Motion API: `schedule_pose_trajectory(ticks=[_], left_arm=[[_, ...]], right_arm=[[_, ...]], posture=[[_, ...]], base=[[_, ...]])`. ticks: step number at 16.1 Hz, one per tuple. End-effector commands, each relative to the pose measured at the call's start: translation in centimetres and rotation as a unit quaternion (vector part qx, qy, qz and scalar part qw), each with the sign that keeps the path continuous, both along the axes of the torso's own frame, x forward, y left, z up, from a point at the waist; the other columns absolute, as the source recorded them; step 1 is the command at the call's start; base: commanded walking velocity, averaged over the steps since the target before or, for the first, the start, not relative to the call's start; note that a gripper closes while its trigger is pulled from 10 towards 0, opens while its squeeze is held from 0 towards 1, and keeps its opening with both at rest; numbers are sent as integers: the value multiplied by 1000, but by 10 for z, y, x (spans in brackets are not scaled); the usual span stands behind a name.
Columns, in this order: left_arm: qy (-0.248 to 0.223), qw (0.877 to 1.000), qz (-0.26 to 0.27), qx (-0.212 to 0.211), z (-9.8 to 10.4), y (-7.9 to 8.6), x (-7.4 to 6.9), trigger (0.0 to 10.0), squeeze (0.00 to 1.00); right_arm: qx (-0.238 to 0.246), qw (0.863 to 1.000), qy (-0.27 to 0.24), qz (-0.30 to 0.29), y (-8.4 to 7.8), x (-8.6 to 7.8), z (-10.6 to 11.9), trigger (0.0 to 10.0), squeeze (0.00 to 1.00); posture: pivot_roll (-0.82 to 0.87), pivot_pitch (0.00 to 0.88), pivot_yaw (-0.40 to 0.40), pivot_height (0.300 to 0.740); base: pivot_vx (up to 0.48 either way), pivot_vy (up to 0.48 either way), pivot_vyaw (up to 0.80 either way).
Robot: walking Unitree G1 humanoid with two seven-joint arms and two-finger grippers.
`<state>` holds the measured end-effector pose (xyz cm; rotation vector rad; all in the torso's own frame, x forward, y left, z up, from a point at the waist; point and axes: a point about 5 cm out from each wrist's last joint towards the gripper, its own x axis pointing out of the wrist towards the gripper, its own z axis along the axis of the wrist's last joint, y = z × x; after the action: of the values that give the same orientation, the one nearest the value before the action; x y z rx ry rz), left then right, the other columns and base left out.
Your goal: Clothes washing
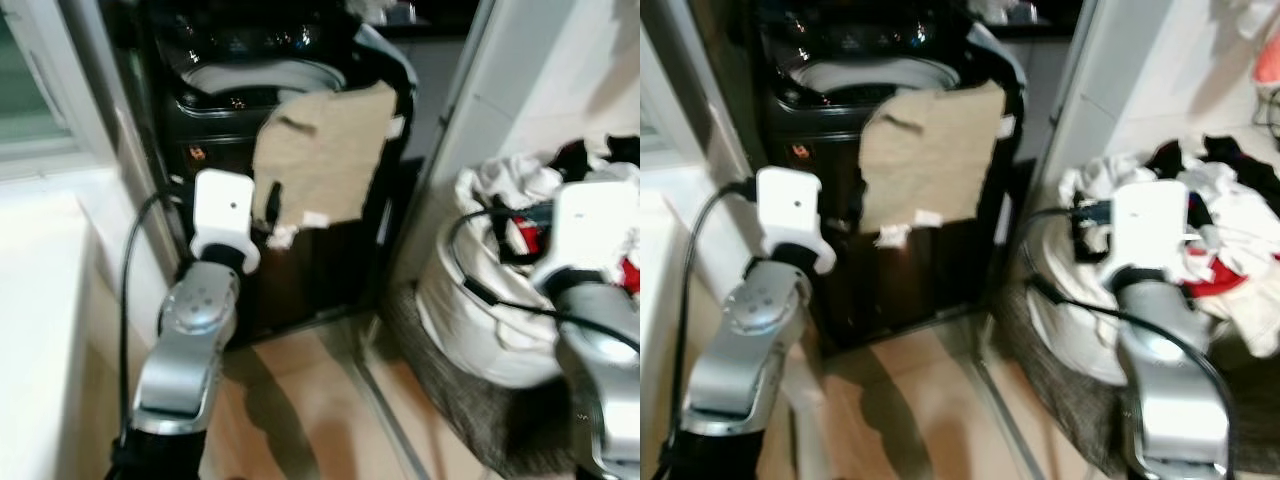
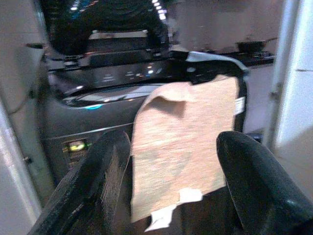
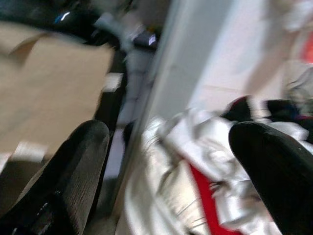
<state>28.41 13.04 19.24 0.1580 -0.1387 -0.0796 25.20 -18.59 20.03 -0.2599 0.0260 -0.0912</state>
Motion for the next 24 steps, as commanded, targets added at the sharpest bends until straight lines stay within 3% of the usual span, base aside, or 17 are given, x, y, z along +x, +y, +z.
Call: schedule_pose_trajectory(ticks=[1,2,3,6,12,15,18,20,24], left_arm=[[-2,1000,14,7,1,5,-3,10000,0],[-3,1000,11,12,2,6,-3,10000,0],[-9,1000,-5,17,5,5,-3,10000,0],[-4,999,-40,-8,8,-1,5,10000,0],[9,997,-64,-30,5,-10,15,10000,0],[11,998,-51,-19,2,-8,15,10000,0],[14,999,-43,-24,-2,0,13,10000,0],[13,999,-39,-24,-2,3,13,10000,0],[2,999,-34,-13,-2,3,12,10000,0]], right_arm=[[-2,1000,-10,13,5,4,3,10000,0],[7,1000,-7,13,6,5,1,10000,0],[55,998,-4,5,6,3,-3,10000,0],[86,996,-11,-19,2,-9,-4,10000,0],[80,995,-22,-62,-2,-26,-3,10000,0],[64,996,-29,-45,1,-25,3,10000,0],[25,998,-37,36,14,-18,9,10000,0],[2,999,-53,0,9,-15,12,10000,0],[51,997,-53,-5,7,-7,8,10000,0]], posture=[[-53,0,-120,740],[-51,0,-108,740],[-61,0,-76,740],[-105,0,3,740],[-159,0,35,740],[-157,0,21,740],[-142,0,6,740],[-132,0,-3,740],[-122,0,-6,740]], base=[[0,0,0],[0,0,0],[0,0,0],[112,0,-267],[350,0,-800],[335,0,-702],[0,0,0],[0,386,0],[0,480,-144]])
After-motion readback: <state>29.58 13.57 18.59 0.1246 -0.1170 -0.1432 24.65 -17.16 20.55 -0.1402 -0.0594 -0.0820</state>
